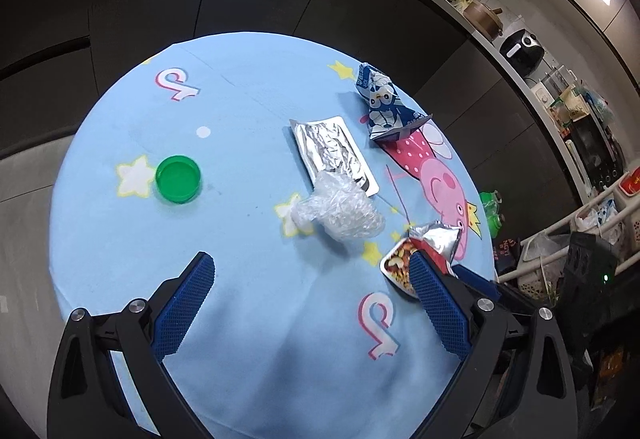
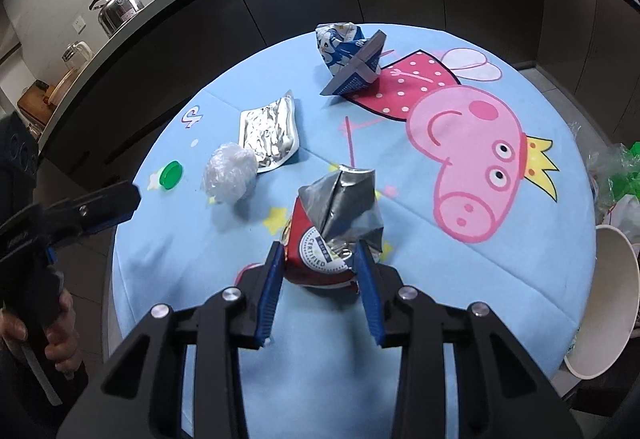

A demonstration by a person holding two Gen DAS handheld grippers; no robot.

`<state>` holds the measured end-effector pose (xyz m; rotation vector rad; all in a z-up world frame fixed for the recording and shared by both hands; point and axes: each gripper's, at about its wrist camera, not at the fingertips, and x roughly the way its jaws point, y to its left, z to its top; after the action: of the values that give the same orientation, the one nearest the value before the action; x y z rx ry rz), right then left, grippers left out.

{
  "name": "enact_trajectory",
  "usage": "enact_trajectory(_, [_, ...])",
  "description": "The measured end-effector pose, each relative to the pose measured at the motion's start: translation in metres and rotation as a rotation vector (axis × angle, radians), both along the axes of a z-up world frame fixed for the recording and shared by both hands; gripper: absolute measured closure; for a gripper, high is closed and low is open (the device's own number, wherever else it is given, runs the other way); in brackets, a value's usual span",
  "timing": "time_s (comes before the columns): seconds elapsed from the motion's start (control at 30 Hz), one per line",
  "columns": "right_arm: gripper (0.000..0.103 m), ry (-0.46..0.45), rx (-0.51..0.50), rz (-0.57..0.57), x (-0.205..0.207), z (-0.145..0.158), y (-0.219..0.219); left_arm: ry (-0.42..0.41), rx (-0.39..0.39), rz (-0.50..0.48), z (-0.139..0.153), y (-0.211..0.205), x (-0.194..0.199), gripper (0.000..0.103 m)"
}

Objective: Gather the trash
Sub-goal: 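Grasp the red nut snack bag with the right tool while the left tool grasps the clear plastic wrap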

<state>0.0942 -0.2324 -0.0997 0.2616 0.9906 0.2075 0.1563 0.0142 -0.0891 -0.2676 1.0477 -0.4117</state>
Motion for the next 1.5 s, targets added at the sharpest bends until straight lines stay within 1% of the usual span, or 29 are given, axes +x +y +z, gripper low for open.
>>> enact_trajectory(0.1, [0.066, -0.001, 0.009, -0.016, -0.005, 0.002, -0.007, -0.008, 0.008, -0.029, -0.003, -0.019, 0.015, 0.010])
enact_trajectory(0.2, [0.066, -0.003, 0.014, -0.025, -0.008, 0.003, -0.012, -0.014, 0.051, -0.044, -0.009, -0.037, 0.032, 0.010])
enact_trajectory(0.23, [0.065, -0.004, 0.012, -0.027, -0.009, 0.004, -0.013, -0.009, 0.058, -0.048, -0.012, -0.042, 0.038, 0.013])
enact_trajectory(0.27, [0.065, -0.006, 0.010, -0.028, -0.010, 0.004, -0.014, -0.006, 0.059, -0.055, -0.015, -0.044, 0.042, 0.025])
enact_trajectory(0.3, [0.065, -0.006, 0.011, -0.028, -0.010, 0.005, -0.014, 0.003, 0.065, -0.069, -0.019, -0.047, 0.046, 0.032])
enact_trajectory(0.33, [0.065, -0.006, 0.012, -0.031, -0.012, 0.006, -0.015, 0.014, 0.069, -0.076, -0.023, -0.049, 0.049, 0.044])
enact_trajectory(0.37, [0.064, -0.008, 0.014, -0.034, -0.013, 0.006, -0.017, 0.029, 0.065, -0.083, -0.027, -0.049, 0.051, 0.053])
enact_trajectory(0.4, [0.063, -0.008, 0.016, -0.036, -0.014, 0.005, -0.018, 0.038, 0.058, -0.087, -0.030, -0.048, 0.052, 0.059])
enact_trajectory(0.47, [0.063, -0.005, 0.020, -0.043, -0.016, 0.004, -0.022, 0.065, 0.043, -0.097, -0.036, -0.043, 0.049, 0.088])
enact_trajectory(0.5, [0.063, -0.003, 0.021, -0.045, -0.016, 0.003, -0.022, 0.074, 0.034, -0.098, -0.037, -0.040, 0.045, 0.092])
enact_trajectory(0.53, [0.063, 0.001, 0.022, -0.046, -0.017, 0.002, -0.023, 0.078, 0.021, -0.099, -0.037, -0.036, 0.041, 0.094])
enact_trajectory(0.57, [0.063, 0.004, 0.021, -0.046, -0.018, 0.001, -0.024, 0.075, 0.009, -0.105, -0.035, -0.031, 0.035, 0.095])
enact_trajectory(0.7, [0.062, 0.025, 0.016, -0.040, -0.024, -0.005, -0.025, 0.068, 0.003, -0.120, -0.030, -0.017, 0.009, 0.095])
enact_trajectory(0.77, [0.062, 0.034, 0.017, -0.038, -0.028, -0.008, -0.025, 0.077, -0.002, -0.113, -0.029, -0.010, -0.002, 0.092])
enact_trajectory(0.8, [0.062, 0.038, 0.018, -0.036, -0.030, -0.008, -0.025, 0.079, -0.003, -0.109, -0.029, -0.007, -0.006, 0.089])
enact_trajectory(0.87, [0.057, 0.045, 0.009, -0.032, -0.033, -0.009, -0.024, 0.085, -0.005, -0.098, -0.030, -0.002, -0.015, 0.067])
enact_trajectory(1.0, [0.055, 0.039, 0.001, -0.033, -0.037, -0.005, -0.025, 0.079, 0.010, -0.089, -0.030, 0.004, -0.025, 0.059])
enact_trajectory(1.03, [0.052, 0.035, 0.000, -0.033, -0.037, -0.004, -0.025, 0.077, 0.014, -0.086, -0.030, 0.005, -0.026, 0.052])
enact_trajectory(1.07, [0.050, 0.031, -0.001, -0.034, -0.036, -0.003, -0.024, 0.077, 0.016, -0.081, -0.031, 0.007, -0.027, 0.048])
enact_trajectory(1.2, [0.050, 0.040, 0.005, -0.035, -0.030, -0.007, -0.022, 0.094, 0.004, -0.064, -0.034, 0.009, -0.026, 0.047])
enact_trajectory(1.3, [0.050, 0.052, 0.008, -0.041, -0.026, -0.013, -0.021, 0.089, 0.002, -0.075, -0.032, 0.007, -0.026, 0.048])
enact_trajectory(1.33, [0.052, 0.053, 0.010, -0.039, -0.025, -0.014, -0.020, 0.082, 0.006, -0.082, -0.031, 0.006, -0.027, 0.049])
enact_trajectory(1.37, [0.061, 0.053, 0.009, -0.039, -0.025, -0.015, -0.020, 0.077, 0.012, -0.091, -0.031, 0.003, -0.027, 0.051])
enact_trajectory(1.4, [0.061, 0.054, 0.012, -0.033, -0.026, -0.015, -0.019, 0.075, 0.015, -0.099, -0.031, 0.001, -0.027, 0.054])
enact_trajectory(1.47, [0.062, 0.050, 0.012, -0.027, -0.027, -0.014, -0.019, 0.089, 0.013, -0.110, -0.034, -0.003, -0.026, 0.070])
enact_trajectory(1.5, [0.062, 0.043, 0.013, -0.024, -0.028, -0.013, -0.018, 0.095, 0.012, -0.114, -0.036, -0.004, -0.025, 0.075])
